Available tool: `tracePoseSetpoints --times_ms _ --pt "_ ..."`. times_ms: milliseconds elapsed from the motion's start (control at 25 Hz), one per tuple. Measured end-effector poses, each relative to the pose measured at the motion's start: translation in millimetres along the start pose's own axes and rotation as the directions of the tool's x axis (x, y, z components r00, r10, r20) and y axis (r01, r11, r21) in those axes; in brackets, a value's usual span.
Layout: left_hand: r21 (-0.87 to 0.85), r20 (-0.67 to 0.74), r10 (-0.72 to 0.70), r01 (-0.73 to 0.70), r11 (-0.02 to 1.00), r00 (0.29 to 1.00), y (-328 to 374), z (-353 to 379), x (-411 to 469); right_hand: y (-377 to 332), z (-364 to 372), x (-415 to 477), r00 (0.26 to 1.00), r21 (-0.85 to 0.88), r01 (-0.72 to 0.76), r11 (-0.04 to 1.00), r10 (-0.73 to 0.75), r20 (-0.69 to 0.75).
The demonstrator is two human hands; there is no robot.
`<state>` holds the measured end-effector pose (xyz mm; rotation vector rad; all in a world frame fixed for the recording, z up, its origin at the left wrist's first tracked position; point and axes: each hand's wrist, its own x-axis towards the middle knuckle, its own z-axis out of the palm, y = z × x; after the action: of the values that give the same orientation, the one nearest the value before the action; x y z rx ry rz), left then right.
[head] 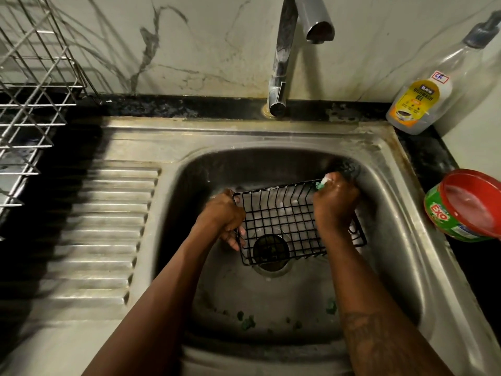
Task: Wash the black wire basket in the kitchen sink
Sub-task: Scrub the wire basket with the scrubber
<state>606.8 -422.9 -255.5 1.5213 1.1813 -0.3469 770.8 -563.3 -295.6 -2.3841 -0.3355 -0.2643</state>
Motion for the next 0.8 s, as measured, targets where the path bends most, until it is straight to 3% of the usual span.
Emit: tracePoseSetpoints --times_ms 80,240,320,400,560,680,800 --pt "0.010 0.006 0.005 -0.005 1.000 1.000 -0.1 0.1 -0.7 -13.2 9.3 -16.2 0.983 0.159 -0.179 0.971 0.172 0.058" --pt "-0.017 -0.012 -0.015 0.015 1.000 1.000 1.5 -1.5 -5.5 -32.4 34.2 -46.1 0.905 0.294 -0.384 0.876 0.293 0.308" --pt "-0.013 -0.026 -0.019 0.019 1.000 0.999 2.0 -1.8 -5.9 -42.3 41.4 -52.6 0.790 0.418 -0.608 0.675 0.467 0.397" --pt "-0.002 -0.031 -0.014 0.014 1.000 0.999 1.9 -1.6 -5.6 -47.2 49.3 -66.4 0.637 0.398 -0.770 0.498 0.564 0.525" --pt "0.000 -0.029 -0.010 0.010 1.000 1.000 2.1 -2.3 -3.7 -59.6 59.8 -84.8 0.323 0.229 -0.939 0.257 0.422 0.847" --pt "0.015 -0.017 -0.002 0.002 1.000 1.000 3.0 -3.0 -4.3 -64.4 60.3 -80.3 0.258 0.215 -0.963 0.162 0.333 0.907" --pt "0.006 -0.007 -0.007 0.007 1.000 1.000 1.1 -3.6 -1.6 -63.7 60.7 -79.0 0.265 0.166 -0.947 0.276 0.371 0.890"
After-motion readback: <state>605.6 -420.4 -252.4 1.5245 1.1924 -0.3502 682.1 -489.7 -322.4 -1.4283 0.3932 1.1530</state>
